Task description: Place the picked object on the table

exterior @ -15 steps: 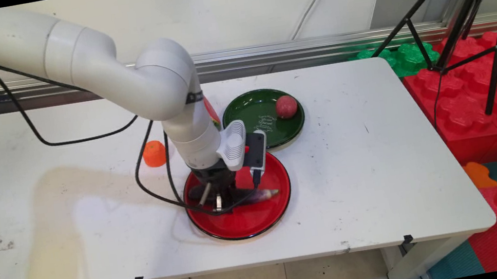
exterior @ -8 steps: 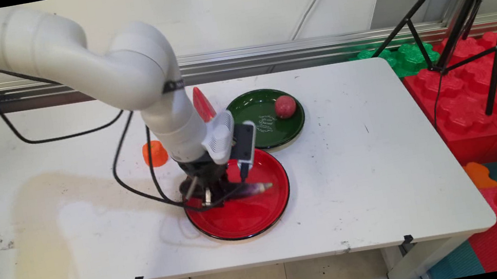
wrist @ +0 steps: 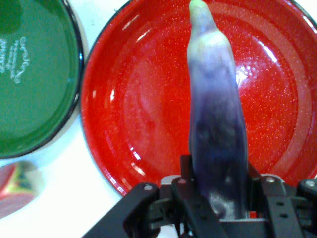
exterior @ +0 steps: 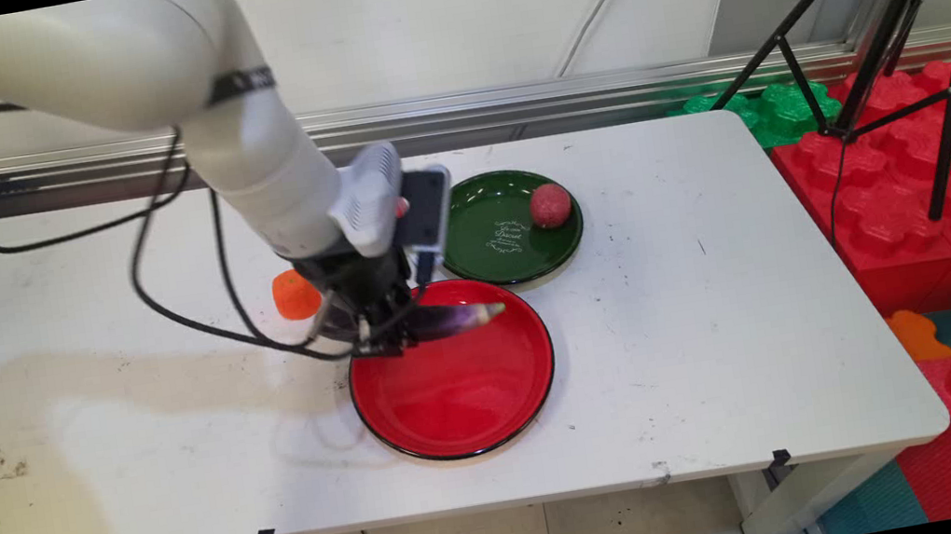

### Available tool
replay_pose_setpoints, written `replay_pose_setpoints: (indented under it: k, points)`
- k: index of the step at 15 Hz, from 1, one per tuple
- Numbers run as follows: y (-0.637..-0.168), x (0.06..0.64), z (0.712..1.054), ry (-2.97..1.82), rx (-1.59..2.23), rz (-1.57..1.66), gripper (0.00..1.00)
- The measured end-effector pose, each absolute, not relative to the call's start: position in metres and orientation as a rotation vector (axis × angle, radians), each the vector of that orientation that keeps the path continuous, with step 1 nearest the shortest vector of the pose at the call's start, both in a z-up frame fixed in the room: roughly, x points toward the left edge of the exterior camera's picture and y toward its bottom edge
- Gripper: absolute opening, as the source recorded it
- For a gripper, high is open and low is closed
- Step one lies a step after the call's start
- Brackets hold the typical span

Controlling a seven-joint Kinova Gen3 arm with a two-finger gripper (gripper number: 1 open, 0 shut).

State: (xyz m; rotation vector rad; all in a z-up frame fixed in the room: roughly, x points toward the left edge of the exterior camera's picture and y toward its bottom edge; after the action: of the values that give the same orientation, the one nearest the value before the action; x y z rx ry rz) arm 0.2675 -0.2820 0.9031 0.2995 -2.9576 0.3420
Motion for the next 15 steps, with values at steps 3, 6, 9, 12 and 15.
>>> replay_pose_setpoints:
  k: [3, 6, 9, 12, 15]
  points:
    - [-0.274, 0.282, 0.929, -2.93, 0.355, 0.358, 0.0]
    - [-0.261, 0.306, 0.953, -2.898, 0.454, 0.362, 0.0]
    - [-0.245, 0.333, 0.969, -2.831, 0.642, 0.365, 0.0]
    - [-0.232, 0.353, 0.973, -2.778, 0.802, 0.353, 0.0]
    - [-0.219, 0.375, 0.974, -2.717, 0.967, 0.332, 0.0]
